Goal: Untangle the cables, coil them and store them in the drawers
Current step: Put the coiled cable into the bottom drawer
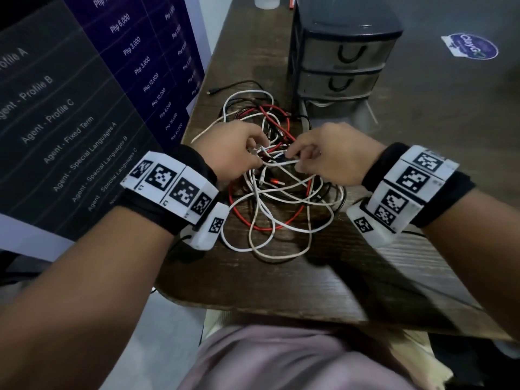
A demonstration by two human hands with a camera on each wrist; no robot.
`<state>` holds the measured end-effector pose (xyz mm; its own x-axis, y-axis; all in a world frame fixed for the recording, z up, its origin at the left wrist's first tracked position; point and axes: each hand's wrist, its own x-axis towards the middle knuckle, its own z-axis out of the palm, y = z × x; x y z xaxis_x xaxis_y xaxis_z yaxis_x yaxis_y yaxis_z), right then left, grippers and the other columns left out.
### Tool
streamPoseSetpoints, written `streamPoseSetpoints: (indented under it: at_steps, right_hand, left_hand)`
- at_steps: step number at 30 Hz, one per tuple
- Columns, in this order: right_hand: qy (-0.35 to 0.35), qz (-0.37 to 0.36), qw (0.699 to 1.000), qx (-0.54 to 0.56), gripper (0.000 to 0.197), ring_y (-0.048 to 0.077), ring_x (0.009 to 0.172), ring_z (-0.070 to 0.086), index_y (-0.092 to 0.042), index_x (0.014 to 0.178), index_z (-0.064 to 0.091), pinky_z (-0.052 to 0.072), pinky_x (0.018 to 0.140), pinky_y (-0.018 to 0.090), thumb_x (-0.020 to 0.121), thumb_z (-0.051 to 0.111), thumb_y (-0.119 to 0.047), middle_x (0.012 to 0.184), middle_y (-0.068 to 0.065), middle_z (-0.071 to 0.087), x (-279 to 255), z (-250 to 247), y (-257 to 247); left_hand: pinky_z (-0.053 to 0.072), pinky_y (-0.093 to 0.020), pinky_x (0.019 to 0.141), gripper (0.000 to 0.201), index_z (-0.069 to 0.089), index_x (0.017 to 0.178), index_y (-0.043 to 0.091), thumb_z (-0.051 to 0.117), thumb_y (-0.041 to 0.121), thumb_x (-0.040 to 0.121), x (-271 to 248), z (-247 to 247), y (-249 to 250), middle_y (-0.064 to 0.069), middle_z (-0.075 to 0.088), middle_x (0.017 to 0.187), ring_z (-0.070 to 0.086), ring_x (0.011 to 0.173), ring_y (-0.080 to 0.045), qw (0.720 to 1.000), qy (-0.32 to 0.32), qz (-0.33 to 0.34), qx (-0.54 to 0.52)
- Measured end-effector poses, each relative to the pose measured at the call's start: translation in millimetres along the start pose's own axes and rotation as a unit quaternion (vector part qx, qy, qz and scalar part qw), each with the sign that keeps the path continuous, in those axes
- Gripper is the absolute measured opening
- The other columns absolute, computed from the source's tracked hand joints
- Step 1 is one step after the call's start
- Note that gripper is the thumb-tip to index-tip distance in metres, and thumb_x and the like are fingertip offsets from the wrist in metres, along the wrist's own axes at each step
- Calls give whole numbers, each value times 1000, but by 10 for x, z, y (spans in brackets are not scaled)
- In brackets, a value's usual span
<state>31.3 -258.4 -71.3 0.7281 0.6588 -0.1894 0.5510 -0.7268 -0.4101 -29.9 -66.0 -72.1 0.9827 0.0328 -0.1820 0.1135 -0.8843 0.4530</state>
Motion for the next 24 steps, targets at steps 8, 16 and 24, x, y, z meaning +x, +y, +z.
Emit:
streamPoseSetpoints:
  at_steps: [8, 16, 24]
  right_hand:
    - [156, -105, 969, 159, 17, 9, 80, 65, -38, 106, 73, 51, 73, 29, 93, 66, -32, 86, -10, 72, -70, -181, 15]
    - [207, -153, 950, 178, 17, 7, 80, 64, -35, 108, 72, 53, 75, 29, 91, 68, -29, 86, -13, 69, -76, -238, -32]
    - [167, -22, 962, 213, 14, 15, 42, 59, -23, 103, 70, 47, 42, 25, 99, 57, -29, 59, 0, 65, -106, -273, 71]
  left_hand:
    - [48, -36, 81, 14, 66, 103, 15, 59, 25, 97, 21, 20, 211, 3, 66, 91, 60, 84, -12, 984, 53, 126, -117]
    - [46, -31, 62, 26, 64, 102, 11, 38, 10, 104, 28, 3, 249, -12, 66, 80, 59, 67, -17, 973, 58, 79, -208]
    - [48, -28, 60, 43, 61, 114, 37, 69, 8, 83, -163, -64, 127, 8, 57, 80, 53, 64, -8, 987, -70, 49, -139]
